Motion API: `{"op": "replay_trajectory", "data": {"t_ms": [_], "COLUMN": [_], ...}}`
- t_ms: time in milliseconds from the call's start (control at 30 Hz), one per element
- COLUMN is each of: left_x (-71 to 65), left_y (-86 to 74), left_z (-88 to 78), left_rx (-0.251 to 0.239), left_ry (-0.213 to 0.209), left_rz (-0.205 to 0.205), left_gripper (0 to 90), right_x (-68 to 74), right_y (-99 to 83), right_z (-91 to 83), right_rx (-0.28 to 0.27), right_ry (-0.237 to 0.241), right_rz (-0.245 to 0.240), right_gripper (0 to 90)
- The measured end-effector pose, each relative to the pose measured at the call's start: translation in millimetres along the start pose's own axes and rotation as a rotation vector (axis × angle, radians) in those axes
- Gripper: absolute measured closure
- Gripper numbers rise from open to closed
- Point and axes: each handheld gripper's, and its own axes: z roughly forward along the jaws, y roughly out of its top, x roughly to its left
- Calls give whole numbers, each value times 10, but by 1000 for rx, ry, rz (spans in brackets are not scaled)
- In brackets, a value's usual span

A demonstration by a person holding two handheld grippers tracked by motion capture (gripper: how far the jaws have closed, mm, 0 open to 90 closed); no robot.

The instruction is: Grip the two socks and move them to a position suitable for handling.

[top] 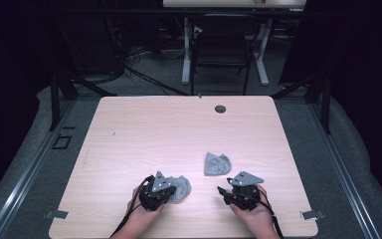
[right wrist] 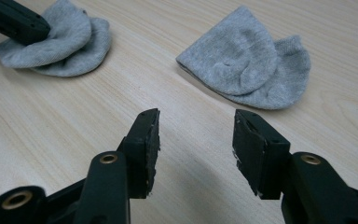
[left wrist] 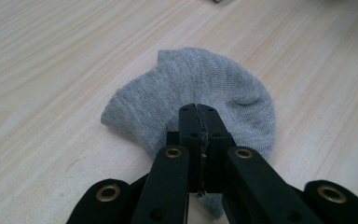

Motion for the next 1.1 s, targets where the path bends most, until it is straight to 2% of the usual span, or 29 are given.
{"op": "replay_trajectory", "data": {"t_ms": [300, 733, 1000, 1100], "left_x": [-137, -179, -142, -108], "left_y": [-91, -132, -107, -98], "left_z": [-96, -142, -236, -279], "left_rx": [-1, -7, -43, -63], "left_ry": [-31, -61, -59, -54], "left_rz": [4, -6, -25, -42], "left_gripper": [898, 887, 799, 748], "right_x": [-2, -7, -3, -14], "right_y": [-2, 3, 3, 5], "right_z": [4, 7, 8, 8], "right_rx": [1, 1, 3, -7], "right_ry": [-2, -2, -2, -1], "right_rz": [3, 0, 0, 14], "right_gripper": [507, 507, 507, 515]}}
